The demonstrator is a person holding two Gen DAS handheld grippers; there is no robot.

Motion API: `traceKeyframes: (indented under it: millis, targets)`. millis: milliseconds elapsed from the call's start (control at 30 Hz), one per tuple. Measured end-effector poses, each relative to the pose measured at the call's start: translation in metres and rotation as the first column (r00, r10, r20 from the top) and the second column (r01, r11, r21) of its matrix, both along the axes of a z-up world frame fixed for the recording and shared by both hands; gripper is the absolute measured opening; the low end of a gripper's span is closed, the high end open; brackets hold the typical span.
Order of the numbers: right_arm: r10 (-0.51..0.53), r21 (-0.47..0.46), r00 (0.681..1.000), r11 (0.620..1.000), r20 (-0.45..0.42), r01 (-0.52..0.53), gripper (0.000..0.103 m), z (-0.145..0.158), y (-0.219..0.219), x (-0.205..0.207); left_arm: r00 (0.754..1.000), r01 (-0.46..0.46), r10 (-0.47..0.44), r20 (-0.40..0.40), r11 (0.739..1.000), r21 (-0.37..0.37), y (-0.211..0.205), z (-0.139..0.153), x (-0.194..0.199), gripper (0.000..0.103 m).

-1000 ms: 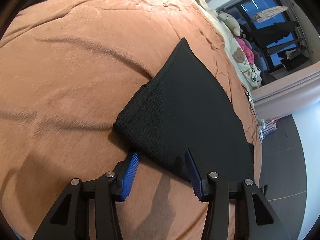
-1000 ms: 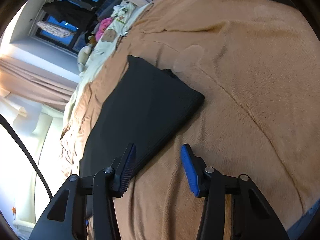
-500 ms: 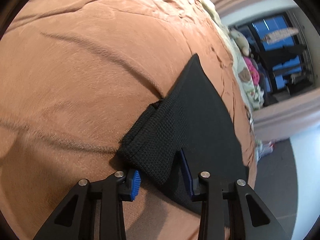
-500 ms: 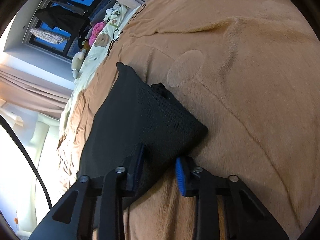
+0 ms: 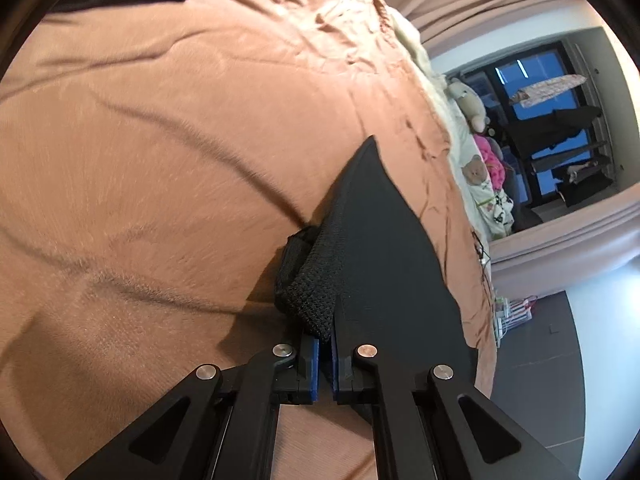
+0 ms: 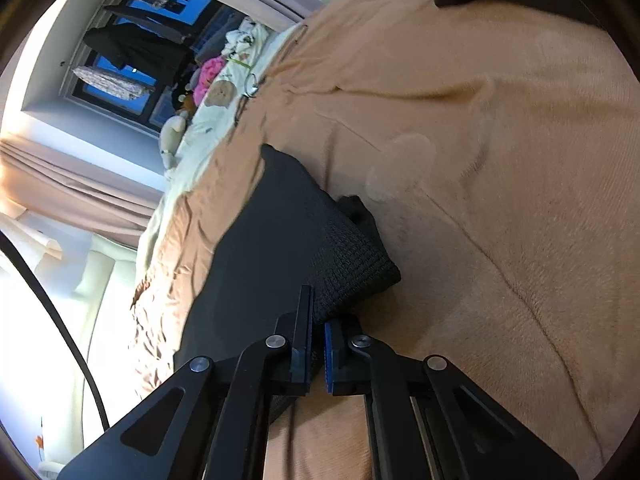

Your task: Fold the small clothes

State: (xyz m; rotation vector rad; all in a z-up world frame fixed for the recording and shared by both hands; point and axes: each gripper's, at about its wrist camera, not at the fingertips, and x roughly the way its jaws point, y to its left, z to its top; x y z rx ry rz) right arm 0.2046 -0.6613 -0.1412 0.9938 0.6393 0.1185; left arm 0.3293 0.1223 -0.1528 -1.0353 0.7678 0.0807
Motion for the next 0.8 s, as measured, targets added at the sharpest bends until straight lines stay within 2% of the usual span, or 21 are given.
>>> traceKeyframes:
  millis: [200, 800]
  targets:
    - [0.017, 0.000, 0.999, 1.000, 0.039, -0.017, 0.001, 0.005, -0.001, -0.016, 0.999, 0.012, -0.013, 0.044, 1.000, 0.016, 0.003, 0.020, -0.010, 0.003]
    - [0.035, 0.008, 0.996, 0.999, 0.082, -0.036, 0.001, -0.004, -0.019, -0.087, 0.998, 0.006, -0.008, 0.064, 0.999, 0.036, 0.013, 0.024, -0.094, 0.003]
